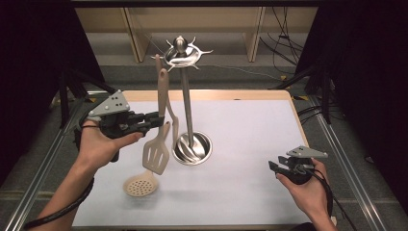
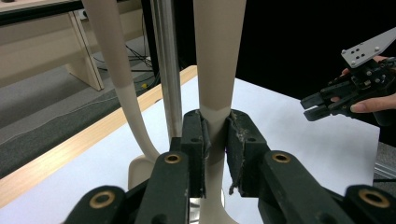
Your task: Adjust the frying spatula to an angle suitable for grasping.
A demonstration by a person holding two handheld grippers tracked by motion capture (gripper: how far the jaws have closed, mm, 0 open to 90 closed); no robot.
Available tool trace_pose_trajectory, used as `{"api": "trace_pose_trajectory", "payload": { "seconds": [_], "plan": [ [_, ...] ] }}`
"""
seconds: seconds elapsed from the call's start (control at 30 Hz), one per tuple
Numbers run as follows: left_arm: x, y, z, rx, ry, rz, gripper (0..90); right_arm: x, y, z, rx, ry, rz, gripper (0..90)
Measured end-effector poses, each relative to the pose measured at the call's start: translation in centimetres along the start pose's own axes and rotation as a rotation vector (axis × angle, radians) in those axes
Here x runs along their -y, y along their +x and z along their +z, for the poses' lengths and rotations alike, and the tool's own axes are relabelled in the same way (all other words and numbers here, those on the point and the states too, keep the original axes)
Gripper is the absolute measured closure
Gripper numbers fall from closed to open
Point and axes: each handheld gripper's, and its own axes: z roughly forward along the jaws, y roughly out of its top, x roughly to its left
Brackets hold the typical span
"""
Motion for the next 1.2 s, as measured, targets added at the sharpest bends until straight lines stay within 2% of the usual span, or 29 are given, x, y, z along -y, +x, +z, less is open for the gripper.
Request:
{"api": "trace_pose_trajectory", "payload": {
  "seconds": [0.13, 0.17, 0.3, 0.37, 0.43, 0.5, 0.53, 0.73, 0.77, 0.87, 0.97, 1.13, 1.2],
  "plan": [
    [-0.1, 0.1, 0.2, -0.001, 0.004, 0.001, 77.0, 0.0, 0.0, 0.1, -0.009, -0.011, 0.004, 57.0],
    [-0.1, 0.1, 0.2, 0.001, 0.004, 0.000, 76.9, 0.1, -0.1, 0.2, -0.005, -0.018, -0.016, 57.0],
    [-0.2, 0.1, 0.5, 0.000, 0.012, -0.002, 76.9, 0.1, -0.2, 0.1, 0.013, -0.023, -0.029, 57.0],
    [-0.2, 0.1, 0.6, 0.002, 0.013, -0.008, 76.9, 0.1, -0.3, 0.1, 0.012, -0.024, -0.029, 56.9],
    [-0.2, 0.1, 0.7, 0.002, 0.015, -0.011, 76.9, 0.2, 0.0, 0.1, 0.012, -0.019, 0.000, 56.6],
    [-0.2, 0.1, 0.8, 0.003, 0.015, -0.014, 76.9, 0.1, -0.2, 0.0, 0.022, -0.023, -0.028, 56.0],
    [-0.2, 0.1, 0.9, 0.003, 0.015, -0.016, 76.9, 0.1, -0.1, -0.1, 0.018, -0.010, -0.005, 55.8],
    [-0.3, 0.1, 1.3, 0.007, 0.015, -0.040, 76.8, 0.1, -0.2, 0.0, 0.019, -0.015, -0.011, 54.4],
    [-0.3, 0.0, 1.3, 0.003, 0.019, -0.042, 76.8, 0.1, -0.1, 0.1, -0.004, -0.011, 0.003, 54.3],
    [-0.4, 0.0, 1.6, 0.005, 0.016, -0.054, 76.8, 0.1, -0.2, 0.0, 0.022, -0.020, -0.020, 54.2],
    [-0.4, 0.1, 1.8, 0.001, 0.020, -0.055, 76.8, 0.1, 0.2, 0.0, -0.001, -0.005, 0.050, 54.2],
    [-0.5, 0.1, 2.2, -0.001, 0.022, -0.059, 76.7, 0.1, 0.1, -0.1, 0.005, 0.002, 0.042, 54.1],
    [-0.5, 0.1, 2.3, 0.004, 0.018, -0.060, 76.7, 0.1, 0.1, 0.0, 0.004, -0.015, 0.041, 54.2]
  ]
}}
